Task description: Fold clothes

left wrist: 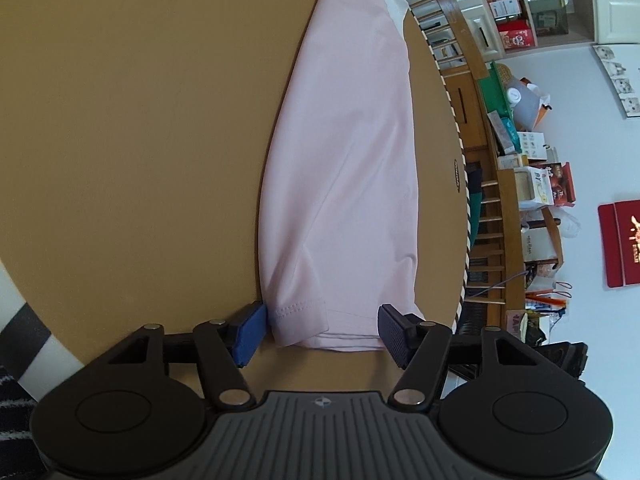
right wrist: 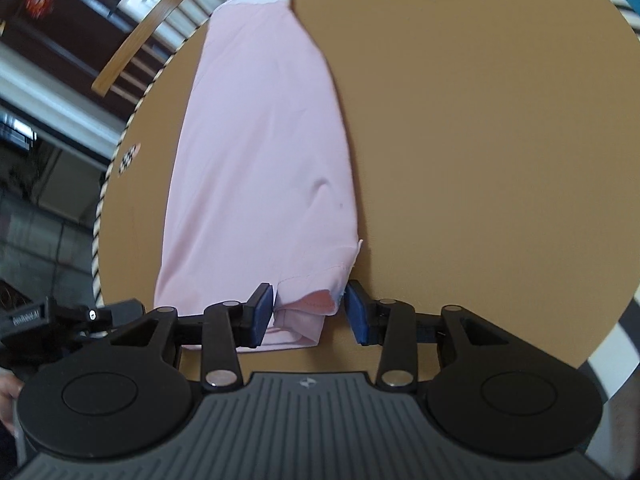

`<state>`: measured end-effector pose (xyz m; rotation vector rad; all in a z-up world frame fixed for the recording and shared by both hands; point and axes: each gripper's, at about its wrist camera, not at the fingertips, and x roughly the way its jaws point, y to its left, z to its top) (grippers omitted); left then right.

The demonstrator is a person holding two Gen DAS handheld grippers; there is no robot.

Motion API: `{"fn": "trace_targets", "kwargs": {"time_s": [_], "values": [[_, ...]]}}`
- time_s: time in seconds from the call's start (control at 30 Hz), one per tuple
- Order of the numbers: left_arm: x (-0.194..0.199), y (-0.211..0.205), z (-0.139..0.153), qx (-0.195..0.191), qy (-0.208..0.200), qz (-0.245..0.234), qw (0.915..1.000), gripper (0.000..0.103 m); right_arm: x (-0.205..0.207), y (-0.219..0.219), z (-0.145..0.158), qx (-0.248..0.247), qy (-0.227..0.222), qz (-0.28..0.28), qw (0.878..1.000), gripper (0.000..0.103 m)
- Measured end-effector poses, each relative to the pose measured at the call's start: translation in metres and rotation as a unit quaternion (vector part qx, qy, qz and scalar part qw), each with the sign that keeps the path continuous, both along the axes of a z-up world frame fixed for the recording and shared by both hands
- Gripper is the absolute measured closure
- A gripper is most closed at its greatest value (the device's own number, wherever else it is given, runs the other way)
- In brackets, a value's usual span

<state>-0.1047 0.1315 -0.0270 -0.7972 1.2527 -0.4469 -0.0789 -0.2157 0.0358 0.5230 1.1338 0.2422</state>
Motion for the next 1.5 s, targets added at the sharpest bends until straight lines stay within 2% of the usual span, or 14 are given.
{"fn": "trace_targets", "kwargs": {"time_s": [0.03, 0.07, 0.1, 0.13, 0.17, 0.2, 0.37, 0.5, 0.63, 0.9, 1.0, 1.1, 1.23, 1.5], "values": [[0.000, -0.002, 0.000, 0.004, -0.001, 0.001, 1.0000, 0.043, 0.000, 0.002, 0.001, -0.009, -0.002, 0.009, 1.000, 0.060], [0.001, -0.006, 0.000, 0.018, 0.000, -0.001, 0.9998, 0.058, 0.001, 0.005, 0.002, -0.020, -0.003, 0.018, 1.000, 0.062], [0.003, -0.010, -0.001, 0.036, 0.002, -0.003, 0.9994, 0.071, 0.001, 0.008, 0.004, -0.034, -0.004, 0.027, 0.999, 0.070], [0.004, -0.012, -0.003, 0.041, 0.004, -0.005, 0.9992, 0.092, 0.001, 0.008, 0.003, -0.036, -0.002, 0.029, 0.999, 0.076], [0.005, -0.012, -0.006, 0.041, 0.006, -0.007, 0.9991, 0.092, 0.000, 0.008, 0.003, -0.037, 0.001, 0.030, 0.999, 0.088], [0.006, -0.010, -0.007, 0.038, 0.009, -0.004, 0.9992, 0.093, 0.000, 0.008, 0.002, -0.038, 0.004, 0.031, 0.999, 0.090], [0.001, 0.005, -0.007, 0.022, 0.029, 0.016, 0.9992, 0.094, -0.005, -0.010, -0.002, 0.029, 0.019, -0.017, 0.999, 0.091], [-0.005, 0.020, 0.004, 0.001, 0.060, 0.028, 0.9978, 0.094, -0.014, -0.005, 0.008, 0.068, 0.018, -0.004, 0.998, 0.091], [-0.018, 0.035, 0.020, -0.034, 0.095, 0.025, 0.9946, 0.094, -0.027, 0.004, 0.018, 0.050, 0.018, 0.017, 0.998, 0.091], [-0.043, 0.055, 0.071, -0.058, 0.089, 0.028, 0.9939, 0.094, -0.071, -0.008, 0.070, 0.142, 0.001, 0.014, 0.990, 0.091], [-0.045, 0.062, 0.102, -0.072, 0.063, 0.034, 0.9948, 0.094, -0.071, -0.016, 0.097, 0.158, -0.025, 0.017, 0.987, 0.091], [-0.015, 0.062, 0.125, -0.081, 0.038, 0.047, 0.9949, 0.094, -0.046, -0.025, 0.125, 0.181, -0.061, 0.019, 0.981, 0.091], [0.045, 0.058, 0.147, -0.077, 0.015, 0.062, 0.9950, 0.094, 0.015, -0.026, 0.152, 0.165, -0.105, 0.029, 0.980, 0.091], [0.167, 0.049, 0.186, -0.071, -0.029, 0.085, 0.9934, 0.094, 0.160, -0.021, 0.162, 0.141, -0.099, -0.006, 0.985, 0.091]]}}
